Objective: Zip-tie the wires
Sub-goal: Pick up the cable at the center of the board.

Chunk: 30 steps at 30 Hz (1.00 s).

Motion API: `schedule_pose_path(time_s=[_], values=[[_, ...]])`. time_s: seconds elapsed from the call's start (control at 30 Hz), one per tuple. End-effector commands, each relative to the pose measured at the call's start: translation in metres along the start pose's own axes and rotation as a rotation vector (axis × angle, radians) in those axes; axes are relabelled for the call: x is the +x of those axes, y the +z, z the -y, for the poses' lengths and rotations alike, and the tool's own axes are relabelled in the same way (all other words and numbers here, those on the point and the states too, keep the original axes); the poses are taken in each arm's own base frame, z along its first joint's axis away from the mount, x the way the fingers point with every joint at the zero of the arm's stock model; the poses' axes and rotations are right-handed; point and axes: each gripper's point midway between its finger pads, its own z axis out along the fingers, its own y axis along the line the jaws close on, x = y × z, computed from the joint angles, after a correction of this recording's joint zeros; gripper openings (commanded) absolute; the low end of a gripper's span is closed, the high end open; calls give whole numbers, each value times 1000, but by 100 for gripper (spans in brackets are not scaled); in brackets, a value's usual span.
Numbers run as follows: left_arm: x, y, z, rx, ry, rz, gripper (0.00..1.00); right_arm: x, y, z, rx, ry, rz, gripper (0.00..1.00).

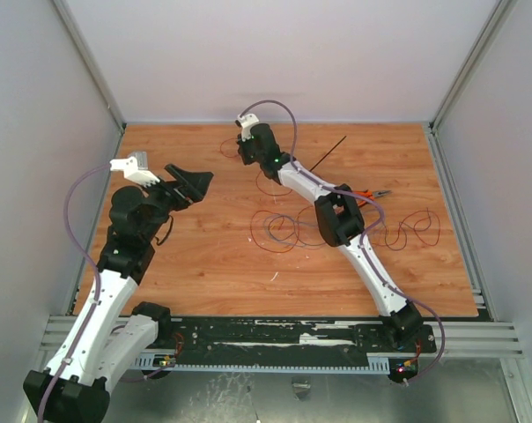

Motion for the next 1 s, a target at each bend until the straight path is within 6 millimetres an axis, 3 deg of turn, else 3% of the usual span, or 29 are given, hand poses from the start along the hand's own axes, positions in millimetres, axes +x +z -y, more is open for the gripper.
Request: schedule_pose_path(time_s=[0.0,0.13,0.23,0.33,0.4,0.57,0.83,0.97], values=[[-22,-5,14,31,69,36,98,-119,-42,-3,48,-65,181,0],[-29,-4,31,92,77,25,98,-220,-108,-12,52,-113,311,0],[-35,1,47,151,94,5,98,-282,-165,-21,29,-122,378,0],[-47,9,65,214,135,10,98,-318,-219,-30,-2,-133,401,0],[-61,14,89,311,189,30,98,-341,-259,-39,-33,-137,429,0],[-95,24,132,466,291,109,98,-349,-320,-71,-185,-149,412,0],[-117,16,209,774,295,165,98,-348,-373,-101,-333,-127,392,0],[-111,19,238,853,314,152,98,-348,-391,-110,-379,-123,393,0]])
